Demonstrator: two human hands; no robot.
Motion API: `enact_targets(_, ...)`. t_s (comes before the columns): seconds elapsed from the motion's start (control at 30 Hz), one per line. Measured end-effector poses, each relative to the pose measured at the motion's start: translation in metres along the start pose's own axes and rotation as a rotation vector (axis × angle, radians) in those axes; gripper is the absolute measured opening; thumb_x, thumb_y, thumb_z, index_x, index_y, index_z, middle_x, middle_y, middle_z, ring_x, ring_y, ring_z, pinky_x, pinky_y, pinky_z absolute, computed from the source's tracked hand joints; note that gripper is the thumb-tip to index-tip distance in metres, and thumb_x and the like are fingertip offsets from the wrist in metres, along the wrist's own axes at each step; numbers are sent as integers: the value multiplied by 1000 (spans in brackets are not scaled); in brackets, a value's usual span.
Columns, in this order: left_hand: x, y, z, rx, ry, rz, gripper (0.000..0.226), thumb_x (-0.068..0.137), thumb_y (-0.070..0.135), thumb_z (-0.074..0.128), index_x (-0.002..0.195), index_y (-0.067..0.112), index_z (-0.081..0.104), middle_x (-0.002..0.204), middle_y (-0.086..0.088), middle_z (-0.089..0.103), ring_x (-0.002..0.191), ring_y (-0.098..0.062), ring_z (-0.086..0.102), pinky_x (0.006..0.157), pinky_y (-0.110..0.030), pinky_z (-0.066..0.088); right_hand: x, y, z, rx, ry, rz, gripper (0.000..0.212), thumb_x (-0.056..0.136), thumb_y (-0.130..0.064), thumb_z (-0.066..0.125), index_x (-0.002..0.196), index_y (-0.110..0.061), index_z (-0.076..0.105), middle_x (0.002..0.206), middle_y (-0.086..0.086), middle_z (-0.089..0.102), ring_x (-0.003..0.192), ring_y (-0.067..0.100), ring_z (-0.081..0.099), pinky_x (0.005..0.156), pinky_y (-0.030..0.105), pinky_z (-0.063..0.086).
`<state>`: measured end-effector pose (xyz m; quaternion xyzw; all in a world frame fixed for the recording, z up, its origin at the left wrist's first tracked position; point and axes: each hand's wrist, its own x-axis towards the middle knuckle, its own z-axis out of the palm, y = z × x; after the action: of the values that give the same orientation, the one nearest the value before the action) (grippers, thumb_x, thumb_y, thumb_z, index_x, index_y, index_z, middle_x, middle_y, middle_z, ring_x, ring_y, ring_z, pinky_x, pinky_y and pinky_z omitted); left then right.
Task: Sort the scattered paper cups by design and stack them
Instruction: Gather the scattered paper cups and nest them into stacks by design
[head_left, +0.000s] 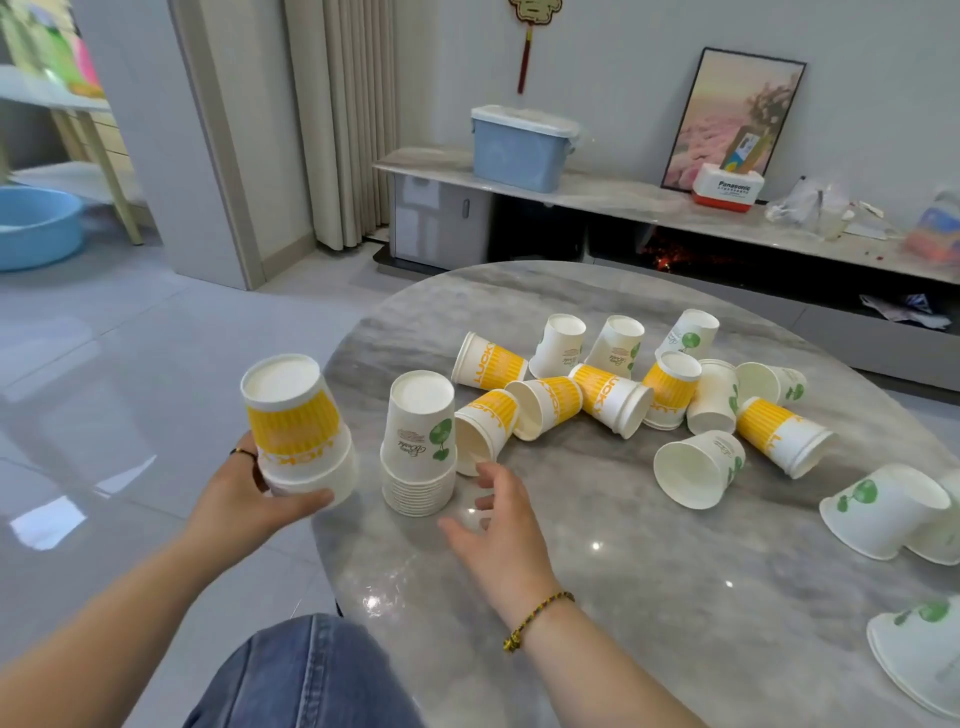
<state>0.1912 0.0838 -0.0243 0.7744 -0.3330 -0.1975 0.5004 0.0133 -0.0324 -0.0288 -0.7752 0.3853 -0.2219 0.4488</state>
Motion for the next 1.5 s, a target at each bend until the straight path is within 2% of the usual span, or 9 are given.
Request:
enact_targets(0.37, 104, 2, 29, -42, 27, -98, 64, 72, 2, 69, 126, 7, 34, 103, -4, 48, 93, -19, 44, 81, -31, 33, 46, 1, 71, 34, 96, 14, 56, 71, -17, 70, 120, -14, 42, 105, -6, 39, 104, 25, 54, 94, 31, 44)
enact_targets(0.6, 144, 4, 37, -14, -67, -140, 69, 67, 30, 55, 126, -2, 37, 122, -16, 48, 113, -30, 44, 92, -35, 31, 78, -9, 101, 41, 178, 19, 44, 69, -29, 56, 110, -16, 47, 100, -9, 39, 104, 24, 55, 93, 37, 46)
enact_targets(0.73, 145, 19, 45, -67, -13, -242, 13, 88, -4, 42, 92, -14, 50, 112, -41, 48, 117, -44, 39, 89, -36, 31, 76, -5, 100, 54, 145, 2, 46, 67, -31, 40, 110, -17, 47, 100, -10, 40, 102, 22, 54, 91, 34, 46)
enact_targets(0.87, 144, 20, 40, 82, -64, -151, 48, 82, 15, 44, 112, -23, 43, 126, -38, 44, 120, -46, 37, 97, -43, 30, 71, -2, 85, 79, 117, -40, 40, 71, -26, 38, 107, -15, 51, 90, -14, 42, 79, 7, 51, 84, 31, 47)
enact_targets(1.0, 122, 4, 29, 83, 114, -112, 40, 86, 6, 52, 125, 6, 43, 117, -15, 54, 101, -25, 48, 84, -29, 33, 60, 8, 61, 102, 159, -31, 30, 74, -23, 41, 100, -18, 57, 75, -20, 43, 65, -5, 49, 62, 11, 37)
enact_targets(1.13, 81, -8, 27, -35, 400, -117, 10, 90, 14, 44, 94, 8, 51, 87, -11, 55, 86, -29, 50, 76, -33, 33, 50, 16, 37, 156, 298, 38, 19, 83, -9, 49, 86, -27, 49, 71, -8, 47, 61, 6, 46, 58, 8, 36)
enact_targets(1.33, 23, 31, 53, 86, 180, 132, 33, 86, 9, 52, 59, 29, 48, 58, -1, 51, 59, -16, 45, 54, -7, 36, 32, 21, 10, 140, 361, 49, 44, 81, 0, 50, 69, -41, 38, 70, -11, 44, 61, 5, 47, 58, 6, 36)
enact_targets(1.47, 19, 65, 92, 249, -95, 277, 16, 83, 20, 59, 98, 27, 58, 91, 7, 56, 89, -13, 52, 74, -15, 36, 22, 25, -13, 157, 348, 85, 25, 82, -2, 50, 81, -26, 49, 85, -1, 47, 62, 3, 43, 64, 16, 33)
enact_targets(1.5, 24, 70, 103, 300, -104, 272, 32, 82, 26, 60, 113, 19, 54, 106, 4, 55, 104, -17, 51, 85, -20, 36, 21, 27, -18, 163, 324, 104, 19, 83, -3, 50, 89, -21, 51, 91, 0, 46, 64, 2, 43, 65, 14, 32)
